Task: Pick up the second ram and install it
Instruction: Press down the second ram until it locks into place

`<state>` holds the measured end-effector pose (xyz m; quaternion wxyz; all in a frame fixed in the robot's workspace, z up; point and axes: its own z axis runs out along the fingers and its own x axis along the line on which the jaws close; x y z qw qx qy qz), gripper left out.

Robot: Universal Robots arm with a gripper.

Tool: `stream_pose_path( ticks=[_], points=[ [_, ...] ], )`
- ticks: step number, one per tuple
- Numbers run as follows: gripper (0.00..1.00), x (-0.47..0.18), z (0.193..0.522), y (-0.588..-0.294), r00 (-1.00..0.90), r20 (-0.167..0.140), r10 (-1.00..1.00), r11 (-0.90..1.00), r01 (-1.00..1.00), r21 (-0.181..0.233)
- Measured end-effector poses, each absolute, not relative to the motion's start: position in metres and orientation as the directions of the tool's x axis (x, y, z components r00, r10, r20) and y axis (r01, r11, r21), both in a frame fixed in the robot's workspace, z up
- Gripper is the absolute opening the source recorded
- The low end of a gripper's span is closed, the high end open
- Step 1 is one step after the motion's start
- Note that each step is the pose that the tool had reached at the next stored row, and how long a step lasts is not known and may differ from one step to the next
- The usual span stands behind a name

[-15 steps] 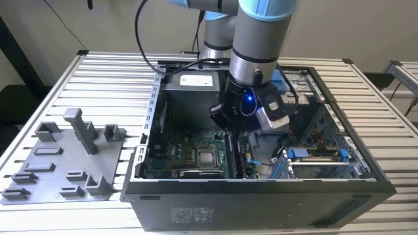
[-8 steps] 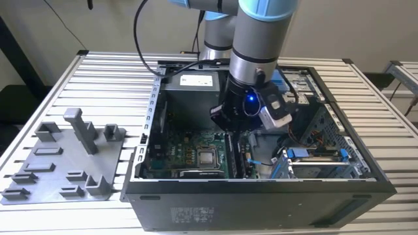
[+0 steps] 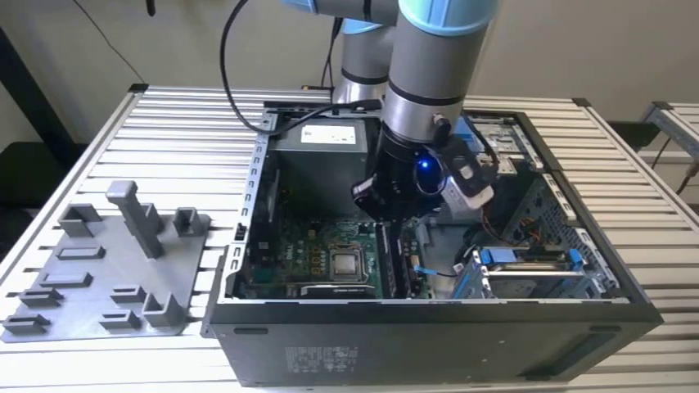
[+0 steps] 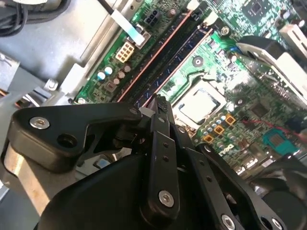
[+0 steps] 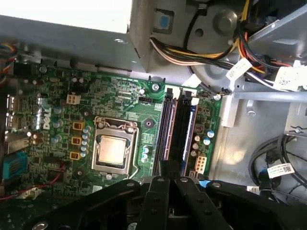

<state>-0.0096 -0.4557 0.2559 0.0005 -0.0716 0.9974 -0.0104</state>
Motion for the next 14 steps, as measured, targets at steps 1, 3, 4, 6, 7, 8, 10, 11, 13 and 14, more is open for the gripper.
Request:
stream_pose_path(
  ticks=[1,3,4,6,7,8,10,11,13,14],
  points=[
    [0.11,-0.0096,0.2559,-0.4557,-0.987,0.0,-0.16,0.987,-0.16,-0.021],
    [0.11,-0.0096,0.2559,-0.4557,-0.981,0.0,-0.193,0.981,-0.193,-0.021],
    [0.11,-0.0096,0.2559,-0.4557,-0.978,0.0,-0.208,0.978,-0.208,-0.021],
    [0.11,-0.0097,0.2559,-0.4557,-0.958,0.0,-0.287,0.958,-0.287,-0.021],
    [0.11,-0.0098,0.2559,-0.4557,-0.953,0.0,-0.303,0.953,-0.303,-0.021],
    [0.11,-0.0098,0.2559,-0.4557,-0.948,0.0,-0.318,0.948,-0.318,-0.021],
    [0.11,-0.0101,0.2559,-0.4557,-0.938,0.0,-0.347,0.938,-0.347,-0.021],
    [0.11,-0.0103,0.2559,-0.4557,-0.933,0.0,-0.36,0.933,-0.359,-0.021],
    [0.11,-0.0111,0.2557,-0.4557,-0.924,0.0,-0.382,0.924,-0.381,-0.021],
    [0.11,-0.0115,0.2557,-0.4557,-0.92,0.0,-0.391,0.92,-0.391,-0.021]
  ],
)
